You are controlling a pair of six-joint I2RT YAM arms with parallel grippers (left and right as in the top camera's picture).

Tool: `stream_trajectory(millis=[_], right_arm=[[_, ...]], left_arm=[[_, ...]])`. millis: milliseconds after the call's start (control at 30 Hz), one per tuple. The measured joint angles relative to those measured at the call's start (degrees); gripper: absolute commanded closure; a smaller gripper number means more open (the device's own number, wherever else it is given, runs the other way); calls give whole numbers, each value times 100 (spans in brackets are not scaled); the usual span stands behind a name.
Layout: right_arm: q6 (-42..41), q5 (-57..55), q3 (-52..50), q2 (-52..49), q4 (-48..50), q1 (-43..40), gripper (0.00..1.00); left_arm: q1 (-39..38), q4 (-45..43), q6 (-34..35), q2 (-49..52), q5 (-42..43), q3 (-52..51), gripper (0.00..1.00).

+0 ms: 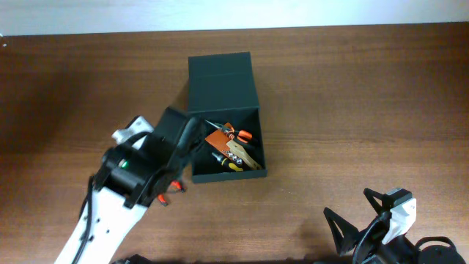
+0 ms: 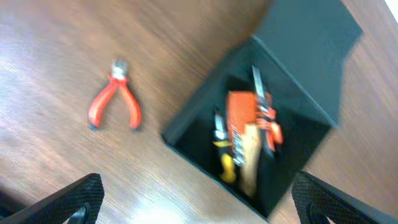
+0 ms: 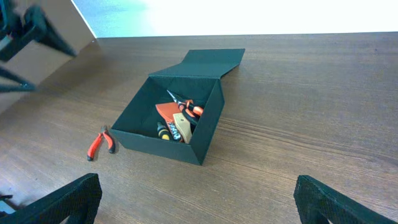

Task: Pack container
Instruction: 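Move the left gripper down to the red-handled pliers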

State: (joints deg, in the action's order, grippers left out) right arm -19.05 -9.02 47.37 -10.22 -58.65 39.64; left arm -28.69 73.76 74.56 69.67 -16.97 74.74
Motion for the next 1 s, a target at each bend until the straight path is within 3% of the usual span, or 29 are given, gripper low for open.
stream_trajectory(millis=[300,700,1000], right_arm=[[-2,0,-4,0,0,0,1],[0,0,-4,0,-2,0,1],[0,0,-4,0,-2,0,1]], left_arm=[[754,-918,0,-267,103,-1694,1],[1329,-1781,-4,1506,955,-1755,2],[1421,-2938,-2,1982,1405,-2094,5]])
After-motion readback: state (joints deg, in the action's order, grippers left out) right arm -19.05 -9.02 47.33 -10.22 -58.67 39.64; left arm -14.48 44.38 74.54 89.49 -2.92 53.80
